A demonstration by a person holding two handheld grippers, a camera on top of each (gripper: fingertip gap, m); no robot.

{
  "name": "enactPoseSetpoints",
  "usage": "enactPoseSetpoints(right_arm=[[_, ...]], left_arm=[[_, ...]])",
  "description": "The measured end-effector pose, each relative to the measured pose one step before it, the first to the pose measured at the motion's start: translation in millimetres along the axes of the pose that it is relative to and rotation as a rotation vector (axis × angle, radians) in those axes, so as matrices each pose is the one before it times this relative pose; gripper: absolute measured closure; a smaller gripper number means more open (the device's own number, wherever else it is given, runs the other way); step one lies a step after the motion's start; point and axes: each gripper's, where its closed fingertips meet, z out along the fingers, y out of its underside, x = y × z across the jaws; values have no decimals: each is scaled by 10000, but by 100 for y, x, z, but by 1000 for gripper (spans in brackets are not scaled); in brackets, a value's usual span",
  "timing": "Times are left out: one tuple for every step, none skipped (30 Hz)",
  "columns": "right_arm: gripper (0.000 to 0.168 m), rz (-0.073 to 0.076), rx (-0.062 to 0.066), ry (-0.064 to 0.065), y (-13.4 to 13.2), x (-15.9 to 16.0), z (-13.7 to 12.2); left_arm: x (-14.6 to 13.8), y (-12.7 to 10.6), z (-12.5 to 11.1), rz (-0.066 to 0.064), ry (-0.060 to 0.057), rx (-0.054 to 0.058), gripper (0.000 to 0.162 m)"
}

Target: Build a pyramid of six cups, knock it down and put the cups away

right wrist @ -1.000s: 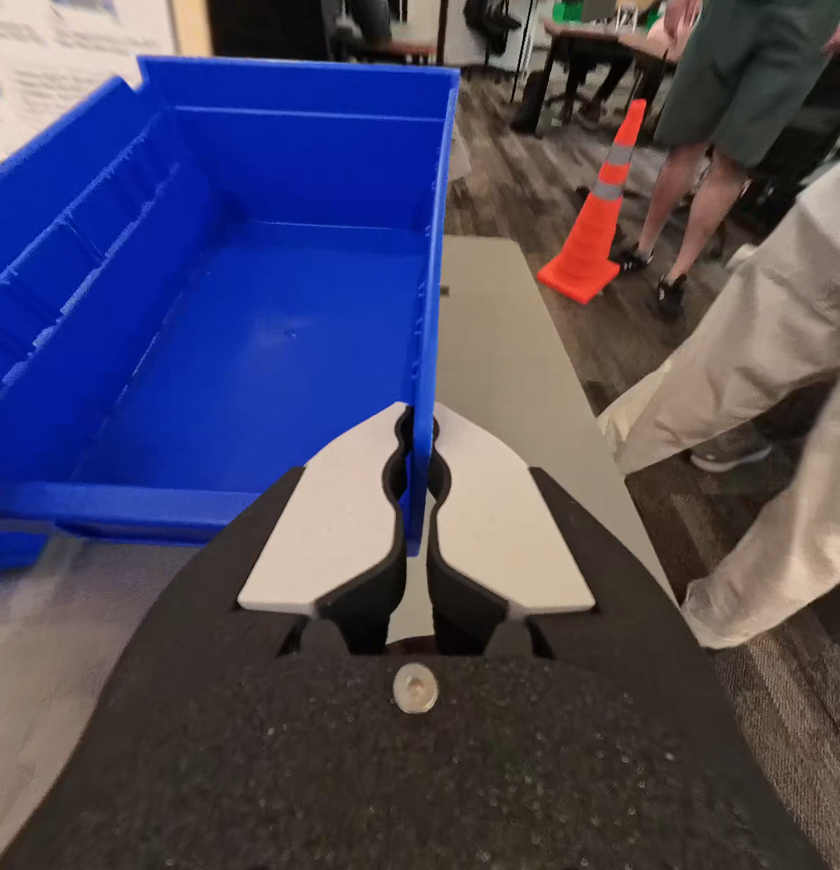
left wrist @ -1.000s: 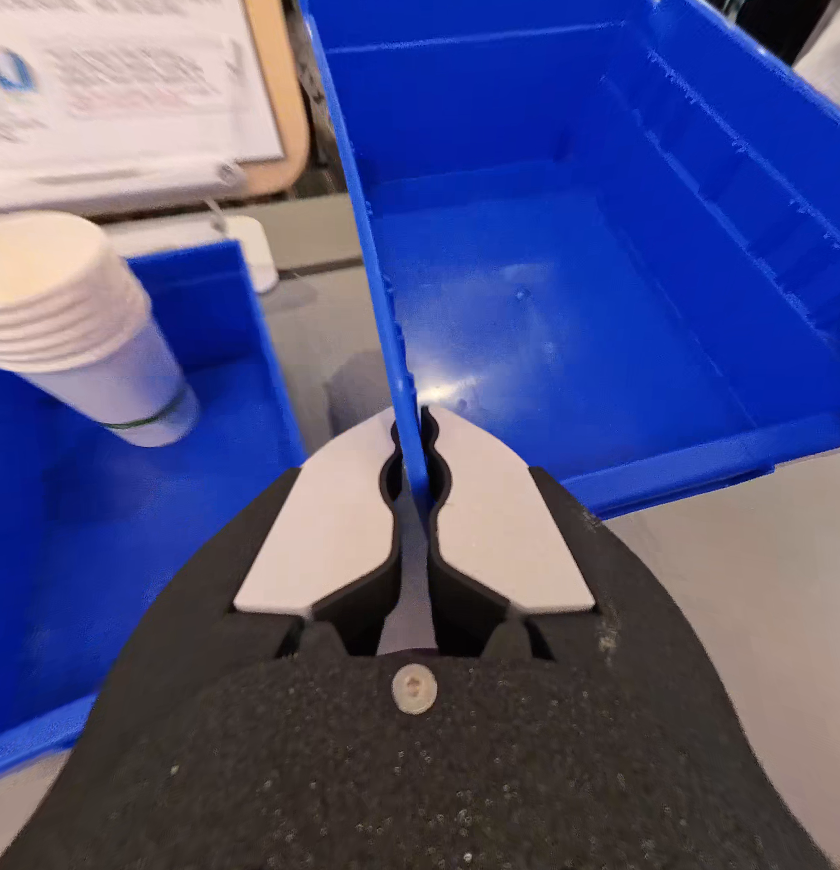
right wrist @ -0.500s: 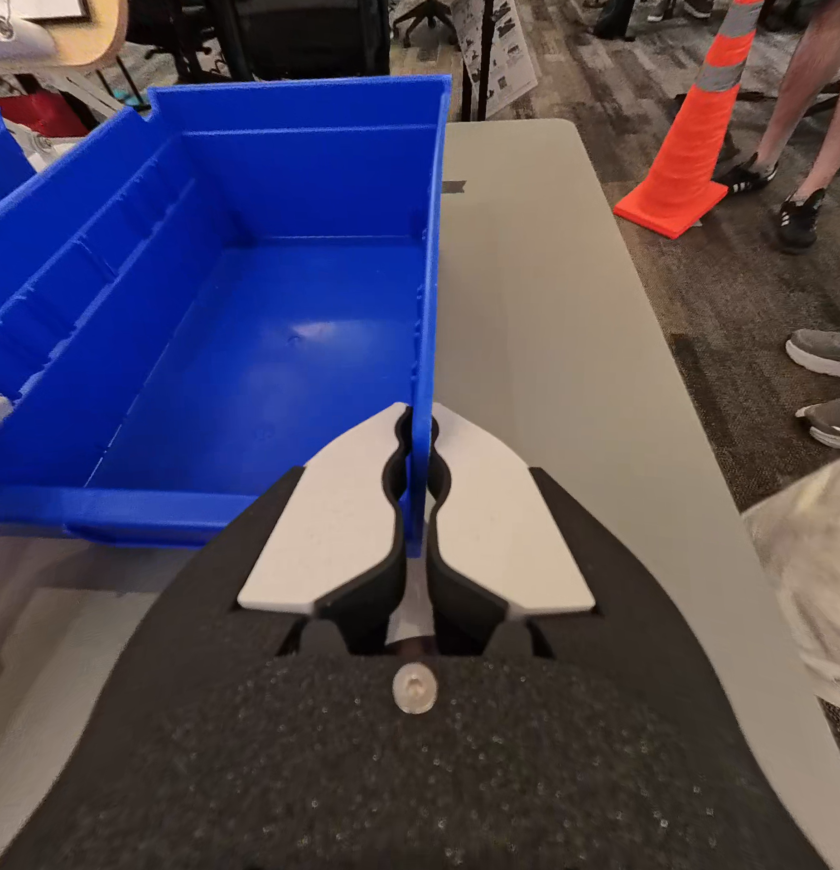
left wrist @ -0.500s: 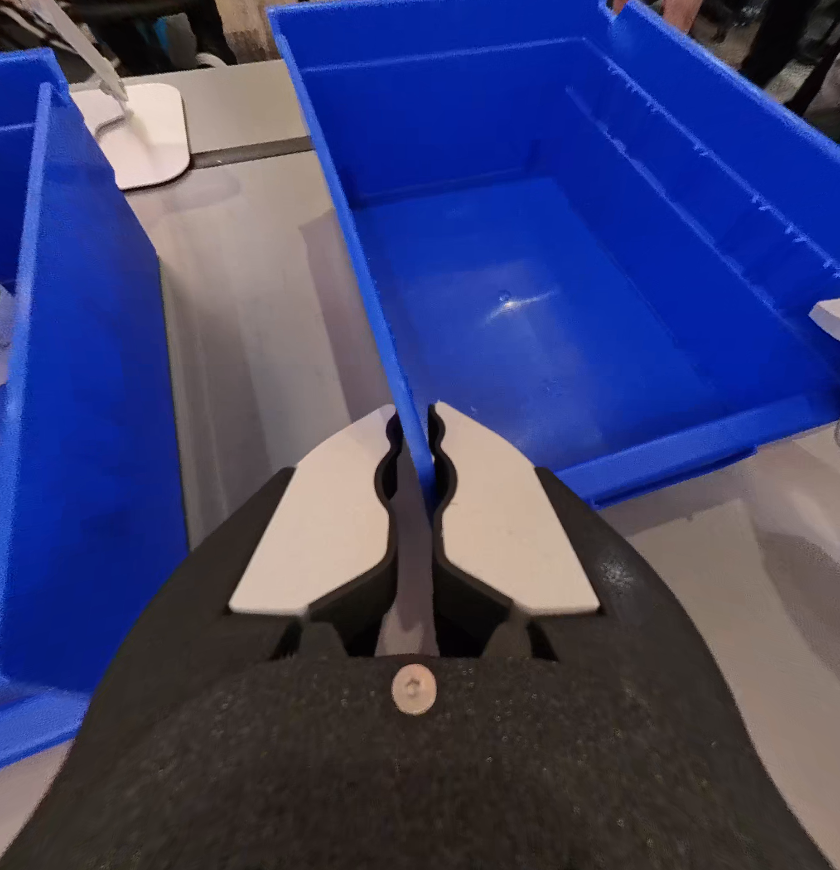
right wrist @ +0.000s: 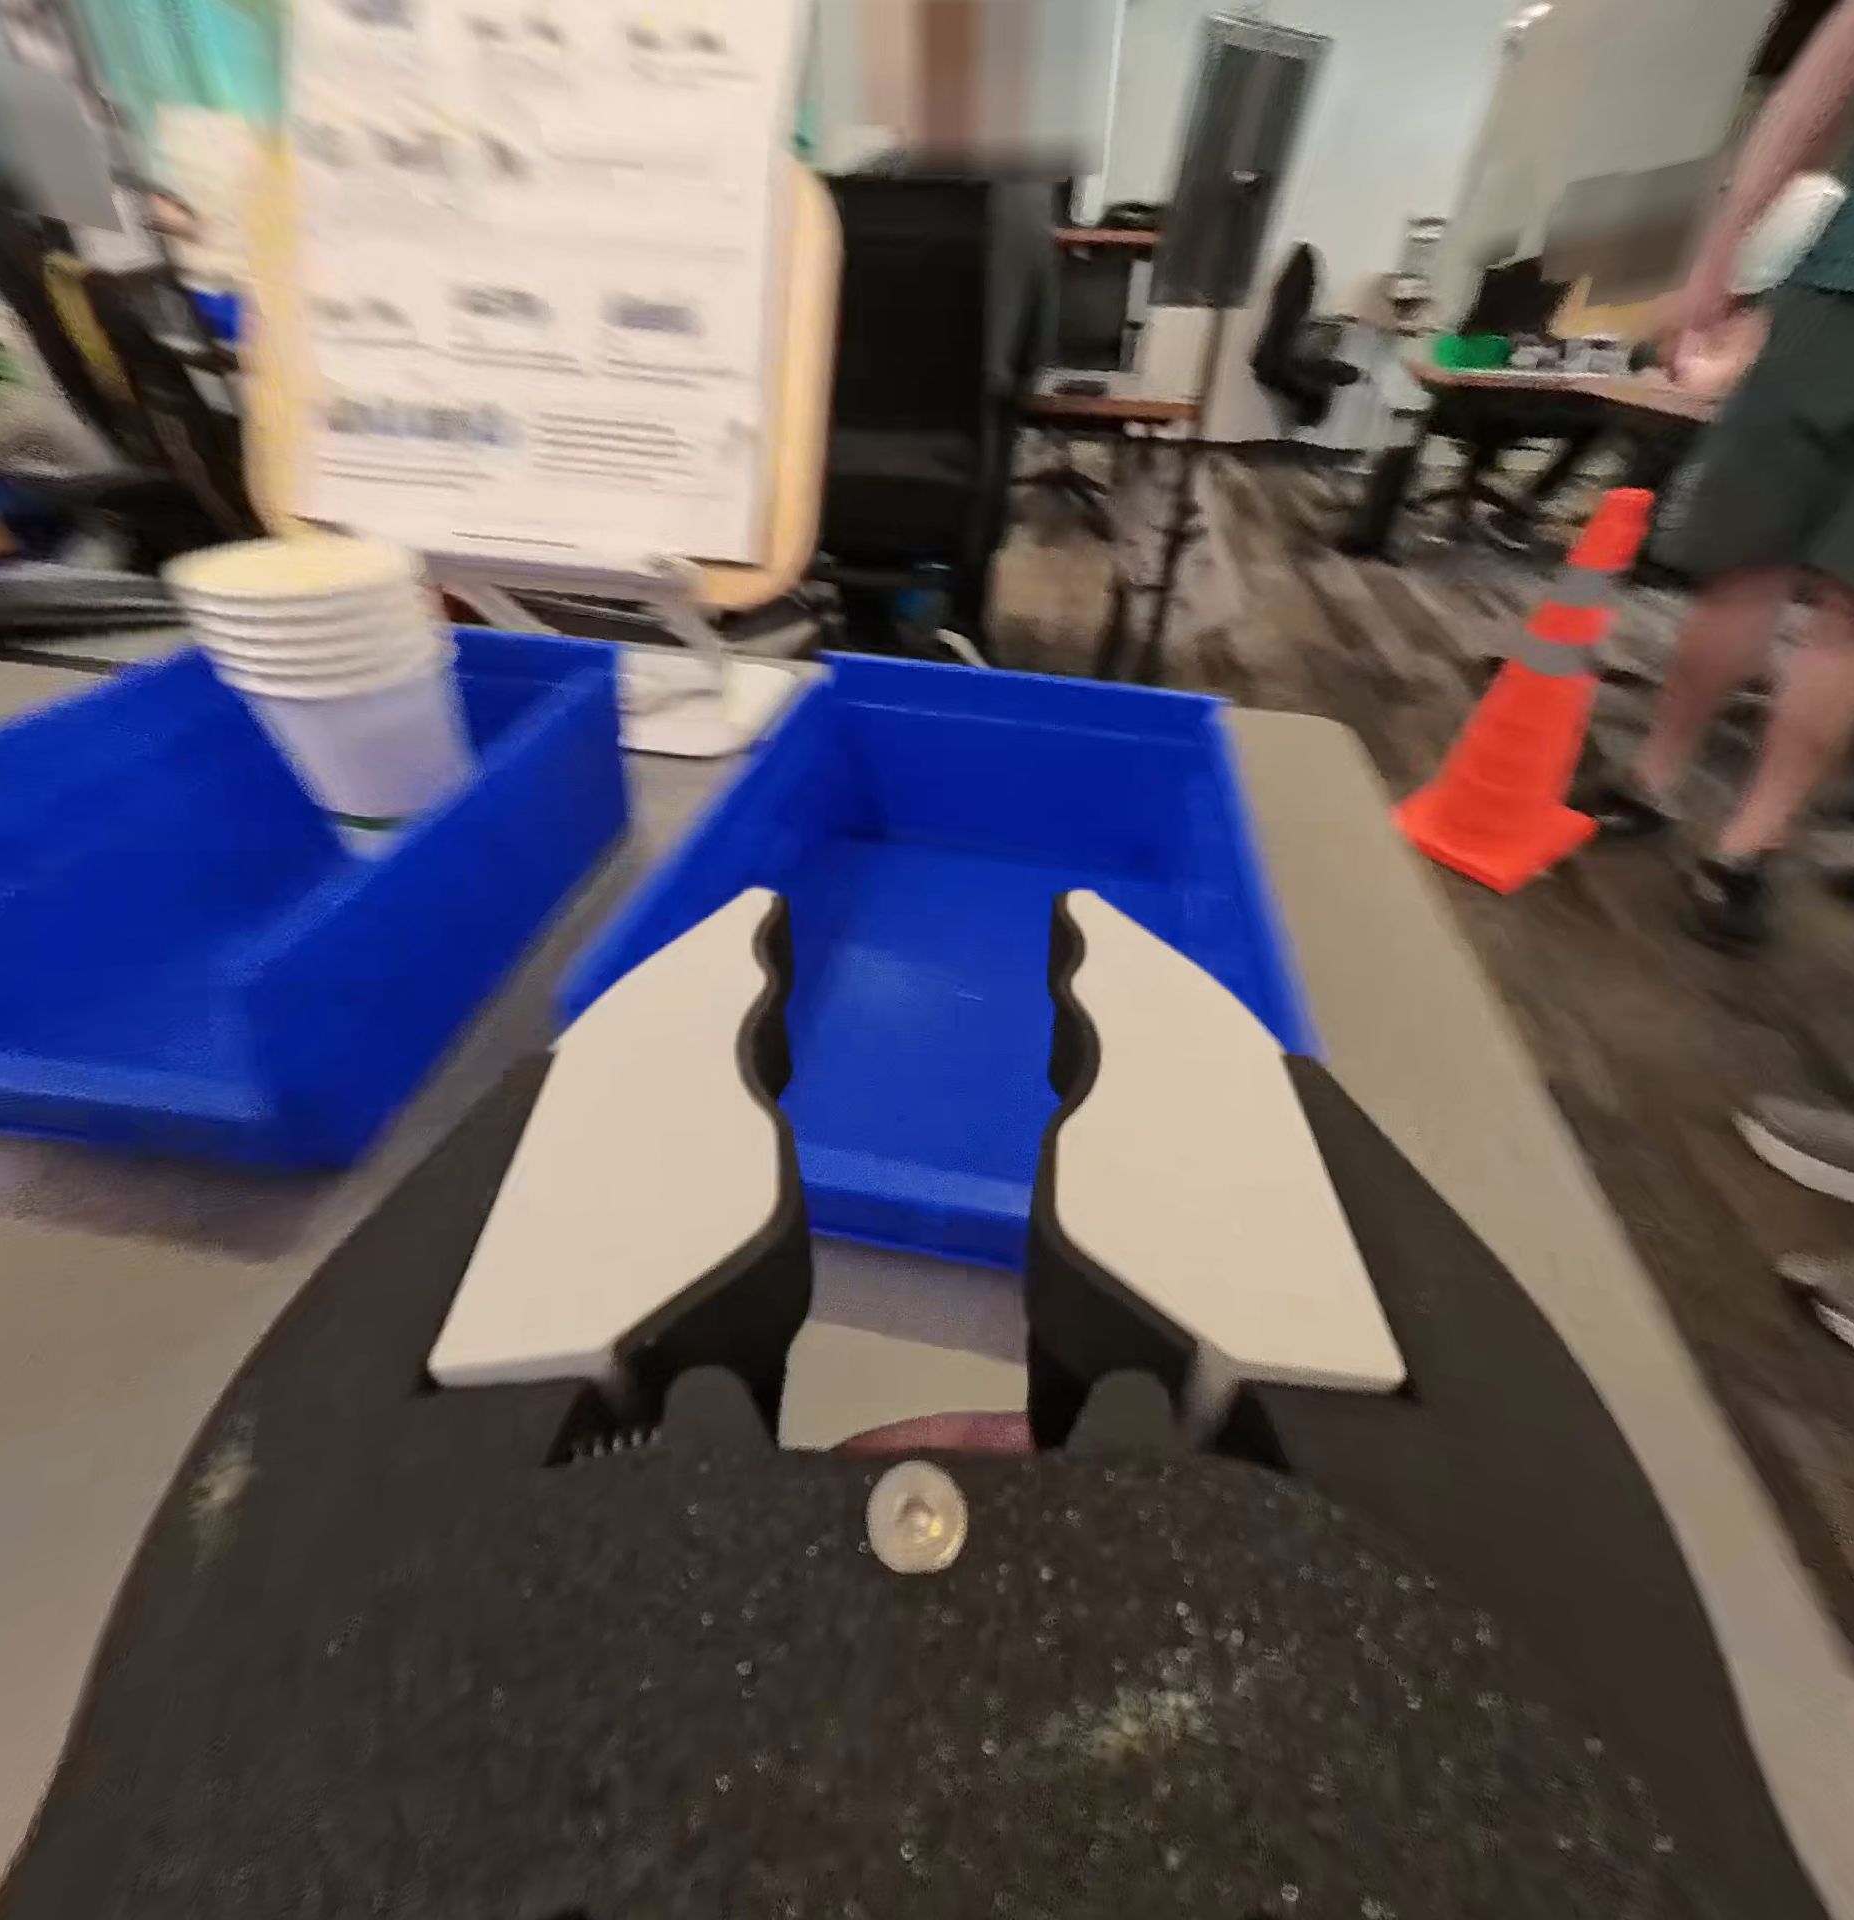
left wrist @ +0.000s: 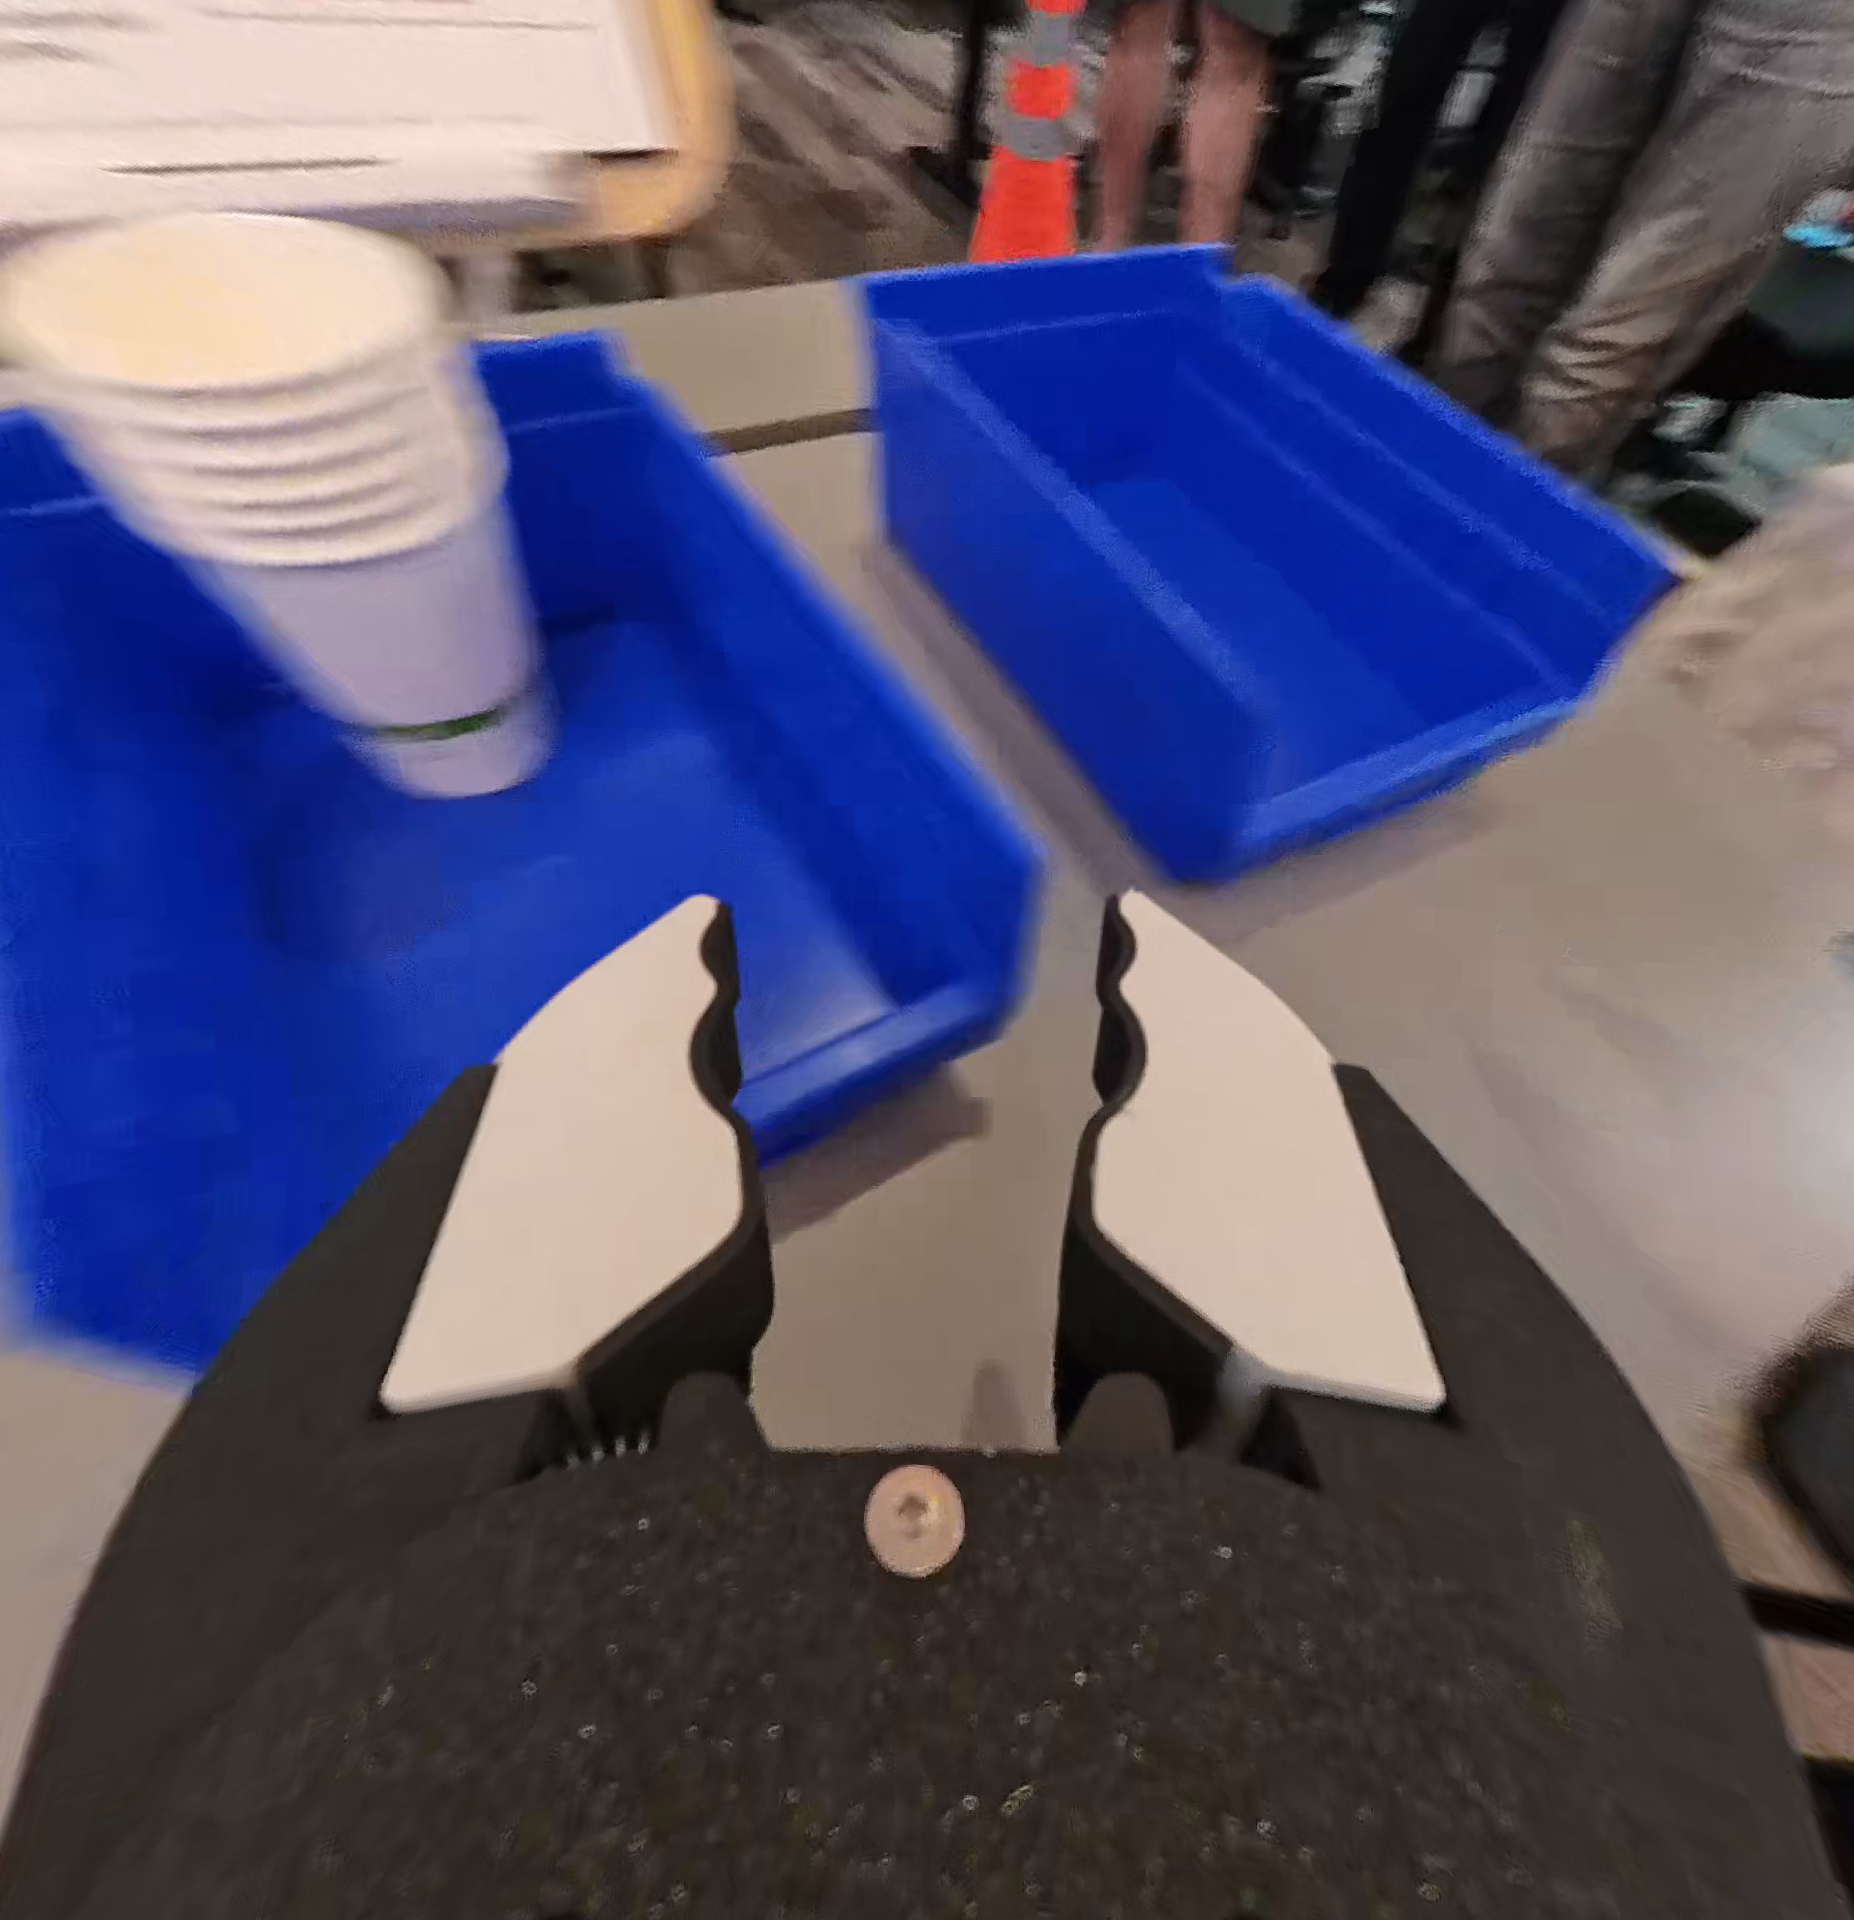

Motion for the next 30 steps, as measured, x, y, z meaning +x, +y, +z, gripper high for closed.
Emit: enactPoseSetpoints(right_arm=[[121,122,24,-561,-137,-3158,377],[117,200,-59,-557,326,-3232,720],[110,169,-98,-546,702,-3062,1048],[109,222,-323,-257,1173,-2391,1295],[109,426,-439,-115,1330,-1925,1362],[109,368,-292,-158,1139,-1709,1342],[109,112,-160,83,935,-1084,1357],[109,-119,-169,421,776,-397,1239],[111,-183,-166,504,543,-134,1048],[115,-232,-125,540,331,85,832],[117,-160,-30,522,77,205,683],[121,-115,-82,166,88,-168,608],[124,-20,-178,65,216,-218,543],[129,19,-177,178,196,-3,467],[135,10,-132,59,151,-156,409],[134,43,-56,113,72,-63,314],[143,-22,30,300,-35,265,168],[160,18,39,150,-52,53,109],[165,73,-30,-140,38,-330,30],[165,-20,36,-82,-20,-349,-14],[165,-121,-25,109,46,-218,-81],[165,21,-13,126,-8,-256,-205],[165,136,-3,90,-13,-353,-272],[166,133,-16,75,-34,-420,-287],[166,172,19,-26,-109,-617,-285],[166,78,89,-110,-243,-817,-236],[166,-70,151,-68,-353,-913,-135],[165,-69,228,-103,-515,-1058,-128],[165,-84,183,-139,-535,-1239,-66],[165,-99,115,-128,-507,-1306,30]], left_arm=[[-3553,424,-903,-22,-718,26,96],[-3282,737,-468,-199,-575,-136,96],[-2532,783,-106,-377,-227,-190,94],[-1941,654,178,-372,-74,-132,93],[-1554,389,334,-214,-114,21,95],[-1139,254,390,29,-157,57,100],[-812,560,641,-11,-205,-203,98],[1,586,665,-116,173,-256,99],[415,435,576,-193,322,-155,100],[391,296,455,-151,219,-52,103],[296,89,331,-48,90,48,107],[51,5,237,14,-116,56,110],[-251,-122,106,31,-289,112,114],[-286,-98,85,23,-222,81,121],[-265,-39,79,-26,-91,9,130],[-234,-48,52,-81,26,19,144],[-153,-17,94,-45,123,-28,148],[-460,-118,47,17,-159,3,151],[-564,-135,44,143,-276,9,153],[-479,-107,42,149,-241,20,155],[-317,-85,39,74,-125,54,157],[-260,-108,-49,-8,-80,85,158],[-294,-170,-141,35,-102,102,158],[-323,-290,-246,114,-64,121,158],[-462,-413,-383,65,-56,188,158],[-654,-409,-452,37,-95,160,158],[-815,-269,-467,-19,-76,88,158],[-951,-259,-445,-32,-68,114,158],[-1118,-187,-478,-15,-126,106,158],[-1235,-162,-504,-35,-131,110,158]])
